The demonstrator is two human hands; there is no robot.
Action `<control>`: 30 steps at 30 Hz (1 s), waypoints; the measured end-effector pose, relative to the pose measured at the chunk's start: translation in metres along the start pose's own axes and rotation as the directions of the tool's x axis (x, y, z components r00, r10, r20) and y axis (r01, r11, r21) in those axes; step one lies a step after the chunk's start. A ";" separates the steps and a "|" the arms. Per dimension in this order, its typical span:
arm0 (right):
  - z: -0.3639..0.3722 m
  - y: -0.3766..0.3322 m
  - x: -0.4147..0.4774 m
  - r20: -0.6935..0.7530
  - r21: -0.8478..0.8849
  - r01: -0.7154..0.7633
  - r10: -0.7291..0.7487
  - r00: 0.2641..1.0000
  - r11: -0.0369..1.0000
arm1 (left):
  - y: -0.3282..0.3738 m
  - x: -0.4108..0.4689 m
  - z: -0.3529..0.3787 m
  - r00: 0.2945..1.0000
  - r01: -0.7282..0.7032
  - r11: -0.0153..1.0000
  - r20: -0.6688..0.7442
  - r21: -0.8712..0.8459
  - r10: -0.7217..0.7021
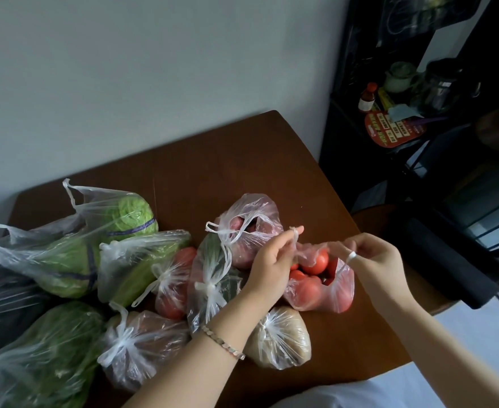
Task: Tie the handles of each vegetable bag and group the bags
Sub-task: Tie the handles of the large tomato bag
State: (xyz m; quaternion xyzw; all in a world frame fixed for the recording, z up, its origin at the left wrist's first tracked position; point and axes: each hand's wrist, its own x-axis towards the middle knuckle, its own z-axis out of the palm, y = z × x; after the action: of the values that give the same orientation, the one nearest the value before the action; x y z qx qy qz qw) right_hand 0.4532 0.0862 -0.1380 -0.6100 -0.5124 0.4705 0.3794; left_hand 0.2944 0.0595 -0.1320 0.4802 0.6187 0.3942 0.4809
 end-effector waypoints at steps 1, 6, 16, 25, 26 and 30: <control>0.001 0.003 0.000 -0.004 0.005 0.001 -0.001 1.000 1.000 | -0.003 0.000 0.001 1.000 0.004 1.000 0.015 0.018 -0.005; 0.006 0.000 -0.002 0.152 0.016 -0.012 0.010 0.988 1.000 | -0.011 -0.004 0.005 0.997 0.051 0.999 0.062 0.010 -0.051; 0.023 0.016 0.024 0.205 -0.262 -0.455 0.510 0.835 0.851 | -0.017 -0.006 -0.001 0.961 0.276 0.911 0.076 -0.308 -0.265; 0.031 0.007 0.007 0.449 0.042 -0.368 0.311 0.837 0.929 | -0.016 0.000 0.012 0.896 0.437 0.803 0.119 -0.405 -0.427; 0.031 0.007 0.005 0.459 0.049 -0.340 0.281 0.843 0.939 | -0.014 0.002 0.013 0.897 0.435 0.806 0.117 -0.402 -0.426; 0.030 0.012 0.002 0.405 -0.195 -0.094 0.168 0.899 0.976 | -0.011 0.007 0.013 0.913 0.407 0.884 0.115 -0.232 -0.390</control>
State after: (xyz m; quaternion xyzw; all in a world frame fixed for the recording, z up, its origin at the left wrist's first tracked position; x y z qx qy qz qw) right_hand 0.4275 0.0857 -0.1578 -0.5583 -0.5779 0.5691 0.1744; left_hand 0.3039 0.0646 -0.1473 0.2908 0.6334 0.3460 0.6282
